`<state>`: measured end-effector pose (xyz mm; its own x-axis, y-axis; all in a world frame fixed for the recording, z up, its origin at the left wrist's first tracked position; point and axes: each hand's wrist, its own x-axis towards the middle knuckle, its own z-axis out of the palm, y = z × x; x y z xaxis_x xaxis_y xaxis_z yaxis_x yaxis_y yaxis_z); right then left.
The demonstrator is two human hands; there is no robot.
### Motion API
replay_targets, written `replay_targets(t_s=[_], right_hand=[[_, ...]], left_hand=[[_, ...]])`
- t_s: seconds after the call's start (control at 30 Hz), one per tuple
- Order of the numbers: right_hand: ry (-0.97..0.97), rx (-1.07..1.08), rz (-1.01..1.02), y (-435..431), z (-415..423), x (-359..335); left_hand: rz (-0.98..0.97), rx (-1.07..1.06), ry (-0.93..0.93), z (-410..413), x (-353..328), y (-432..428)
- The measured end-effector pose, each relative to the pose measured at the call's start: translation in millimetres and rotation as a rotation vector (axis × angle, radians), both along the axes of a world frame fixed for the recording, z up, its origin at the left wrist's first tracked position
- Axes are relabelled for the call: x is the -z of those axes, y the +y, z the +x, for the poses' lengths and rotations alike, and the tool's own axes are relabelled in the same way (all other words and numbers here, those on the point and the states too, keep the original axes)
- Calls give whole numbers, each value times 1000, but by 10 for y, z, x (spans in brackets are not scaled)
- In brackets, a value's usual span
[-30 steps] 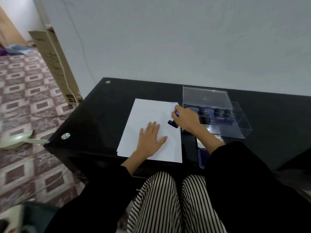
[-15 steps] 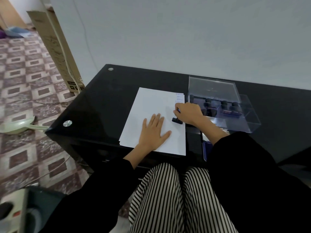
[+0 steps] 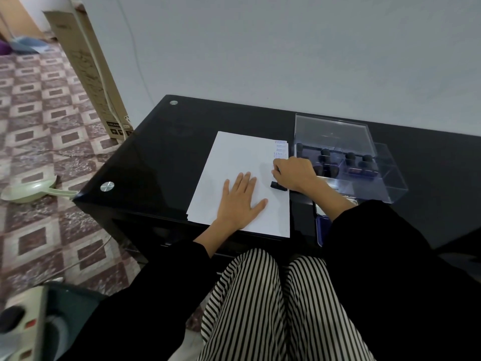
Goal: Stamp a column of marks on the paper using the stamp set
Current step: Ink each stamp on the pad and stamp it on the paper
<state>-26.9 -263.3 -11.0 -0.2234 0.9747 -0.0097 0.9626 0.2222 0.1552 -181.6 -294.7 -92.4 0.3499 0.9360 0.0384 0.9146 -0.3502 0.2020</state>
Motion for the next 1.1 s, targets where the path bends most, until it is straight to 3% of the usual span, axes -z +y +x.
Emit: replay_targets(t_s=[0.6, 1.1], right_hand=[[-79, 118, 156, -60, -89, 294], [19, 150, 210, -44, -90, 369]], left_hand=[[13, 2, -13, 7, 28, -4], [13, 20, 24, 8, 65, 15]])
